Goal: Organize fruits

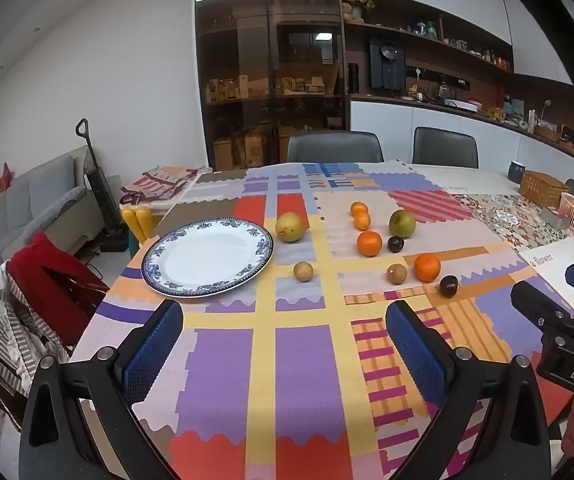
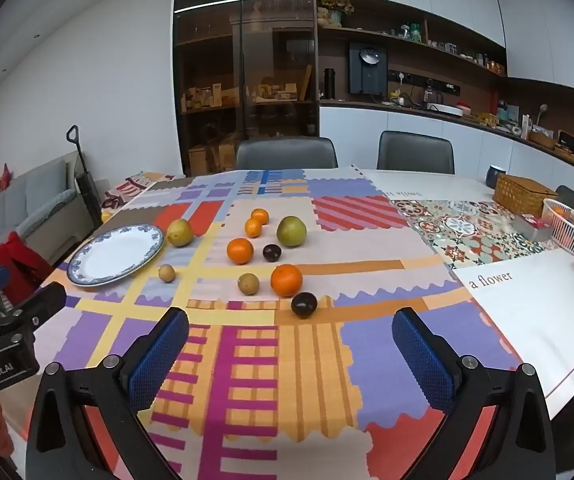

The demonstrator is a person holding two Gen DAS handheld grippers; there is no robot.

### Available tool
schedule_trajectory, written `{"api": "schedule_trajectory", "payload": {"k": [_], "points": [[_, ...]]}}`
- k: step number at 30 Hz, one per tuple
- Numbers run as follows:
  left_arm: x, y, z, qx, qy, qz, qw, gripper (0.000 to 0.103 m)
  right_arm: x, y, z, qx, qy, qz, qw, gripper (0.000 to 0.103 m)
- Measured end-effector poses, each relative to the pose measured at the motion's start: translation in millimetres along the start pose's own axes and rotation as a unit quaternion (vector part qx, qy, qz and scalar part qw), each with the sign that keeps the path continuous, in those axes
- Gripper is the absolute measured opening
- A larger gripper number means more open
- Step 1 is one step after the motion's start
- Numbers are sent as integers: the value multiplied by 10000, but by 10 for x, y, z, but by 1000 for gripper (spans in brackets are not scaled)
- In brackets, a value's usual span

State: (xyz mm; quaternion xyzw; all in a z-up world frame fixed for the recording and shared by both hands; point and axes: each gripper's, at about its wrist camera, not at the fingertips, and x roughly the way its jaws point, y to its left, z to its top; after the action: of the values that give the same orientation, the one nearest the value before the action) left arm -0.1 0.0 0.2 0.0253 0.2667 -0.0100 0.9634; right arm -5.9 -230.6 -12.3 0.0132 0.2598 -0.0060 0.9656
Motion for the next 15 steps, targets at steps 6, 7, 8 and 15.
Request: {"api": "schedule_trajectory", "payload": {"k": [6, 7, 8, 15], "points": [[-18, -13, 4, 27, 6, 25, 10000, 103, -8, -1, -1, 18, -3, 10, 10000, 103], [-25, -18, 4, 22, 3, 19, 10000, 103, -8, 1, -1, 8, -2, 7, 10000, 103], [-14, -8, 9, 19, 26, 7, 10000, 103, -11, 0, -2, 12, -9, 9, 10000, 103], [-35, -1, -3, 16, -60, -65, 10000, 103, 21, -29, -22, 23, -21, 31, 10000, 103]]}}
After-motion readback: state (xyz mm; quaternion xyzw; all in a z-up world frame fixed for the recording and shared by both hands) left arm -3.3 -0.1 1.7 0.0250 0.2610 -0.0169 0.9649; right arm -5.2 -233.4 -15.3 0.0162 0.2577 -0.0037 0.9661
